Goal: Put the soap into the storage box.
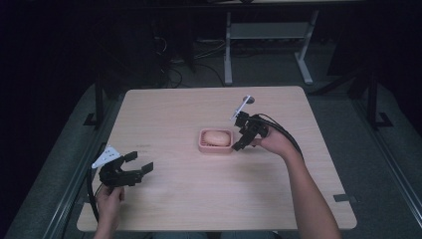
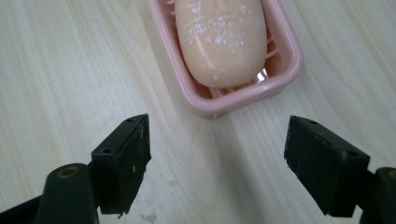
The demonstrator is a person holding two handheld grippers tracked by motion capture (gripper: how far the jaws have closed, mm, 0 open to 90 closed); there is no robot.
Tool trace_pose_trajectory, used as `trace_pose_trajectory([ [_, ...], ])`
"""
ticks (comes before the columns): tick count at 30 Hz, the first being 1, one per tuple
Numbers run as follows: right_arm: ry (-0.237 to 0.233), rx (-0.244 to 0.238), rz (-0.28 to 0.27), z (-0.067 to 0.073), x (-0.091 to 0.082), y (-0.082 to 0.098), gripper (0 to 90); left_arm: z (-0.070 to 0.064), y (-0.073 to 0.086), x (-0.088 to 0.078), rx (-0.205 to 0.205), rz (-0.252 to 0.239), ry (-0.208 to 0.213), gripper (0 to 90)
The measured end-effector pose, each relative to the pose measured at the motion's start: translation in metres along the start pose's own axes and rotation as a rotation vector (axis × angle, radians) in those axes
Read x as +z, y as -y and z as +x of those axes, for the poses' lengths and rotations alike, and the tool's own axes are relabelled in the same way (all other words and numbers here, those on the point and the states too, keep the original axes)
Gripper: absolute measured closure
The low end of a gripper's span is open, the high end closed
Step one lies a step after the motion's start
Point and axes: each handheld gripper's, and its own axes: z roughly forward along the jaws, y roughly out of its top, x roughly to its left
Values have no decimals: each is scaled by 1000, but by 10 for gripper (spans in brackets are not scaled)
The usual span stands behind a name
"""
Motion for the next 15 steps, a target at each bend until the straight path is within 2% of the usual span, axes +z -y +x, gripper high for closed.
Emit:
trace_pose_trajectory([
  [4, -3, 8, 4, 1, -1, 10, 221, 0, 0, 1, 1, 4, 0, 142],
  [6, 0, 3, -15, 2, -2, 13, 222, 0, 0, 1, 2, 5, 0, 142],
  [15, -3, 34, -35, 3, -4, 34, 222, -1, 0, 1, 10, 11, 0, 142],
])
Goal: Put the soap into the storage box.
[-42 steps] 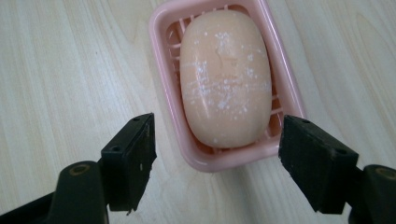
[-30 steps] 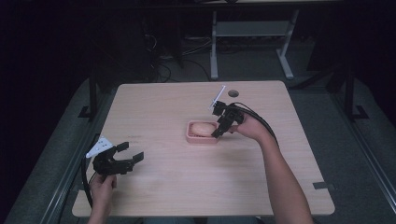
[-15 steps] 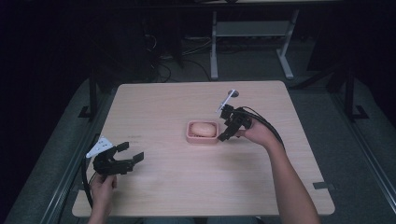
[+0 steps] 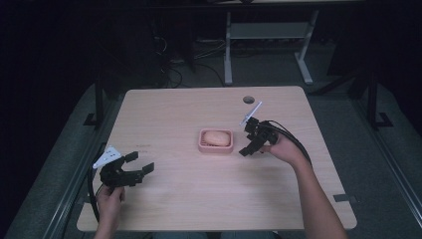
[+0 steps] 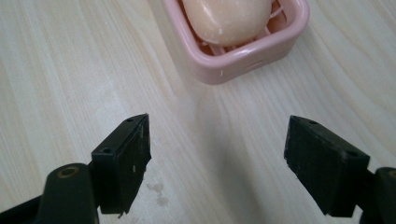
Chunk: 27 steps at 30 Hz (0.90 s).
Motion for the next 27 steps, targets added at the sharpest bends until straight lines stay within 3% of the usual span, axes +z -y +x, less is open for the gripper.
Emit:
trace_pose_trajectory([
  [27, 12, 44, -45, 9, -10, 56, 229, -4, 0, 2, 11, 12, 3, 142],
])
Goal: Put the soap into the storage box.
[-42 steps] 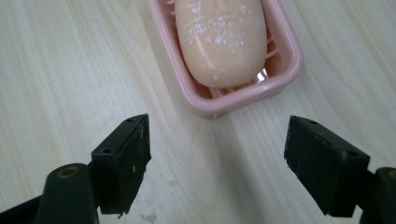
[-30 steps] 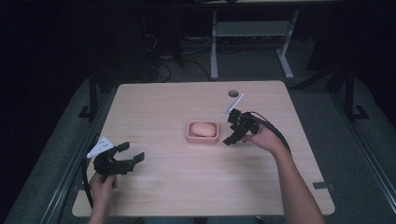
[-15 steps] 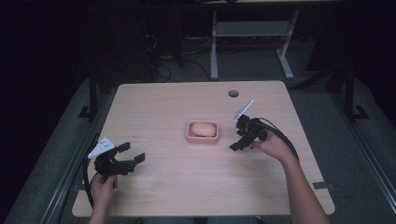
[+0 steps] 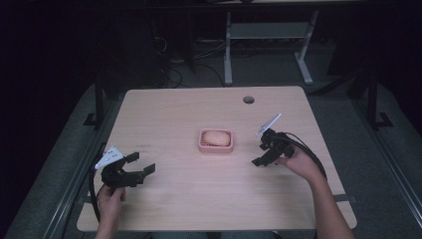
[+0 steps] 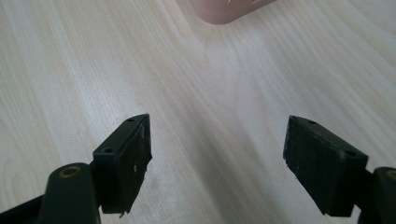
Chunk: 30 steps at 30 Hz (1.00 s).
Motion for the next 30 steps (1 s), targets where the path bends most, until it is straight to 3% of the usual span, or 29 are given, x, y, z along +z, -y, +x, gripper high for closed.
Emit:
trace_pose_trajectory([
  [30, 9, 56, -79, 20, -9, 62, 230, -7, 0, 3, 47, 25, 12, 143],
])
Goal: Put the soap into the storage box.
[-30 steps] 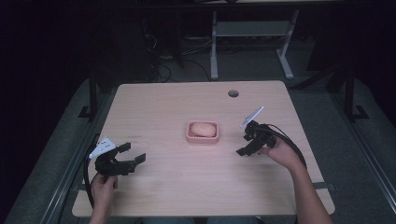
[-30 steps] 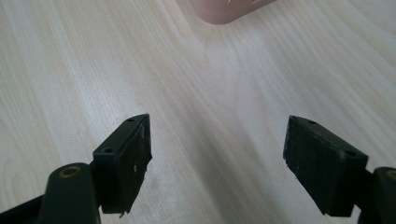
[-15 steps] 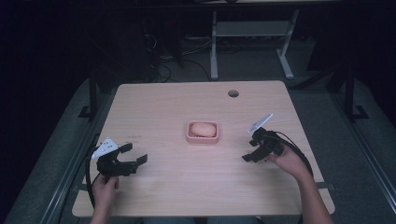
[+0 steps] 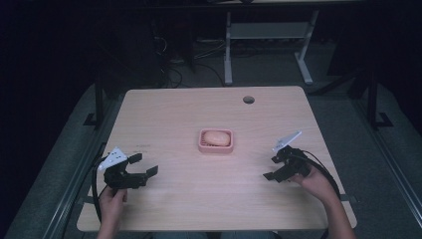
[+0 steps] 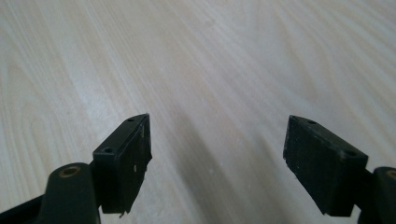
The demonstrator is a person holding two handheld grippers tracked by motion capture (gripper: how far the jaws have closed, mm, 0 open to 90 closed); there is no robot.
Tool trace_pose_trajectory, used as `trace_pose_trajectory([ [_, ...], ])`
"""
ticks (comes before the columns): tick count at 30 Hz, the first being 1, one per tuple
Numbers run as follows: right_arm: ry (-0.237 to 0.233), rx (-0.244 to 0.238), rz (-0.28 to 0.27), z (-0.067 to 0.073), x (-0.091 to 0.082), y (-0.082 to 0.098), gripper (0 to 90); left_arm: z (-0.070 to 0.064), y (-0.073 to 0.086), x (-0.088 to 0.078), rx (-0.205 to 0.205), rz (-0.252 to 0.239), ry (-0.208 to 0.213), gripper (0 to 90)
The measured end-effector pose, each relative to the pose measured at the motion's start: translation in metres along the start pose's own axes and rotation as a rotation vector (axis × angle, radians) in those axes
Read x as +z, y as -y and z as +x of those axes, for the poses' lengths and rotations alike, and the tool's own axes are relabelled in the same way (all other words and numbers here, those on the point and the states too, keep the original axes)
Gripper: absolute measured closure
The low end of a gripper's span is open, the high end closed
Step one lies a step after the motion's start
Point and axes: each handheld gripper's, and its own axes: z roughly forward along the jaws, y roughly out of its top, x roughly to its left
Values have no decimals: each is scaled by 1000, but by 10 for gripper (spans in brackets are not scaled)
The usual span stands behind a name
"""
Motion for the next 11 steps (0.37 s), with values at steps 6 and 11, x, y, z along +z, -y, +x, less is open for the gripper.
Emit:
trace_pose_trajectory([
  [6, 15, 14, -22, 10, -3, 14, 229, -3, 0, 1, 2, 1, 5, 143],
  [11, 44, 18, -64, 19, -9, 23, 228, -5, -1, 2, 8, 5, 11, 143],
])
